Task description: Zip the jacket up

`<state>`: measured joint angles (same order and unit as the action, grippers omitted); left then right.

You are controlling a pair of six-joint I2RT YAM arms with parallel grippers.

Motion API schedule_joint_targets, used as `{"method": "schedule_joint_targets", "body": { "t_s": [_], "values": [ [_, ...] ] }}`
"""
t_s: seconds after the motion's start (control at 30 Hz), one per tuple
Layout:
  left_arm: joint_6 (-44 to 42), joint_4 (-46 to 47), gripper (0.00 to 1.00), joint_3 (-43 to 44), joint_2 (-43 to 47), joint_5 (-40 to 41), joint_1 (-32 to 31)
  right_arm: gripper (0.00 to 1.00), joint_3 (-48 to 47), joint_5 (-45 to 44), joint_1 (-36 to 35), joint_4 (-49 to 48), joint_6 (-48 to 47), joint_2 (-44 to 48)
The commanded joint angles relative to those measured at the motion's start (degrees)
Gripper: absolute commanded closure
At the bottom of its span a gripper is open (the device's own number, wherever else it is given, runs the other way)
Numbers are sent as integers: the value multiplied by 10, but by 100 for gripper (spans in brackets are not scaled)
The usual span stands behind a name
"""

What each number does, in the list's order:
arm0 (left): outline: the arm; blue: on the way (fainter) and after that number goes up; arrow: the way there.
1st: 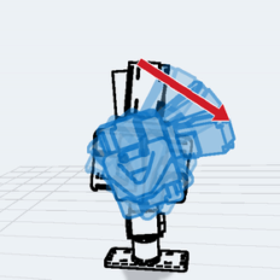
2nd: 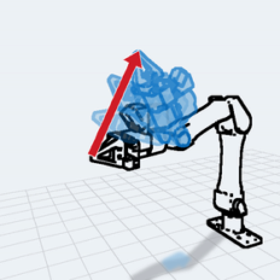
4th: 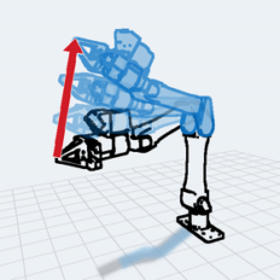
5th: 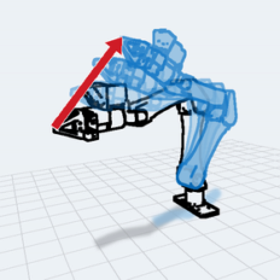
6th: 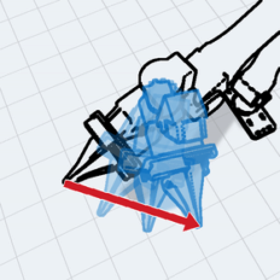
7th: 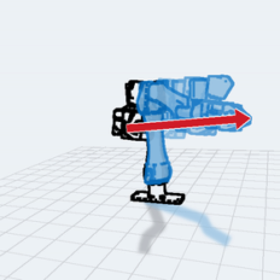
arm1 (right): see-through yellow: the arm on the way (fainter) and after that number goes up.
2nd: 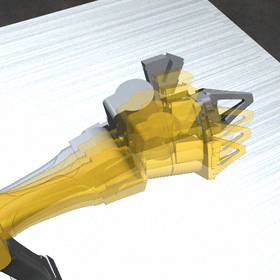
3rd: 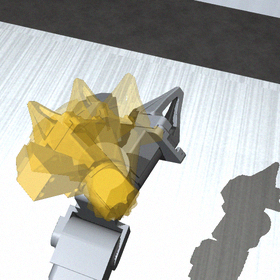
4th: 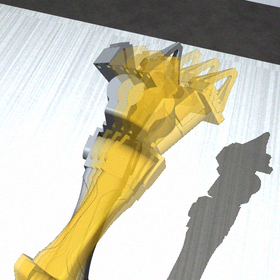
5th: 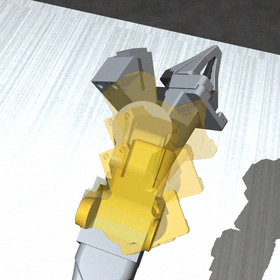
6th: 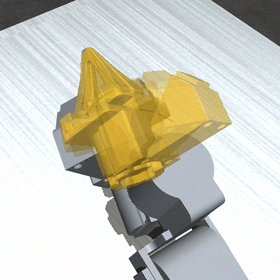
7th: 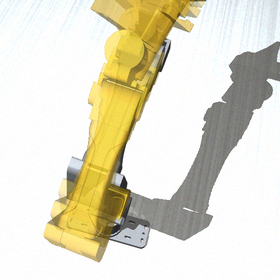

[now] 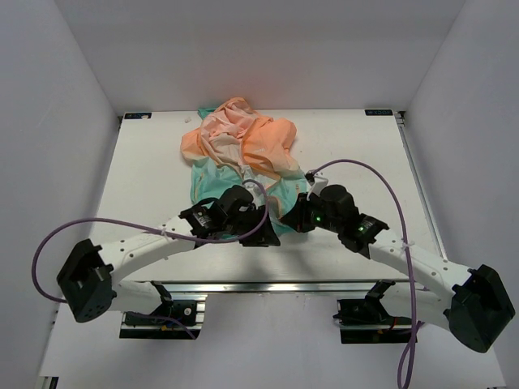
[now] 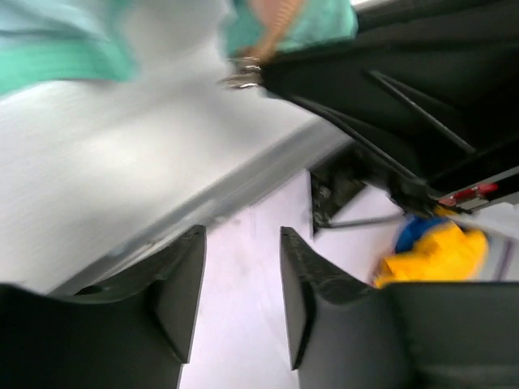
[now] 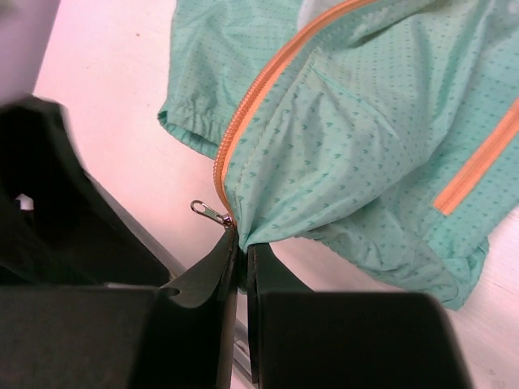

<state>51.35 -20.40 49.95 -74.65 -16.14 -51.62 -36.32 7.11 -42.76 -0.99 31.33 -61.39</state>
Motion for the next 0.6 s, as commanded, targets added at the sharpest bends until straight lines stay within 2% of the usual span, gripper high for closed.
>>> {"method": "schedule_joint_targets", "body": {
  "t_s": [0.0, 0.13, 0.2, 0.3, 0.57],
  "values": [
    [6, -113, 46, 44, 37, 148, 1, 100, -17, -31, 2, 20, -13, 20],
    [22, -222, 46, 87, 0, 224, 5, 100, -4, -68, 3, 68, -16, 29],
    [25, -235, 46, 108, -40, 235, 5, 100, 5, -68, 4, 81, -17, 35],
    [20, -233, 46, 130, -90, 263, 5, 100, 14, -89, 6, 88, -13, 42],
    [-51, -202, 46, 189, -187, 277, 58, 100, 11, -107, 12, 107, -22, 49]
  ]
}}
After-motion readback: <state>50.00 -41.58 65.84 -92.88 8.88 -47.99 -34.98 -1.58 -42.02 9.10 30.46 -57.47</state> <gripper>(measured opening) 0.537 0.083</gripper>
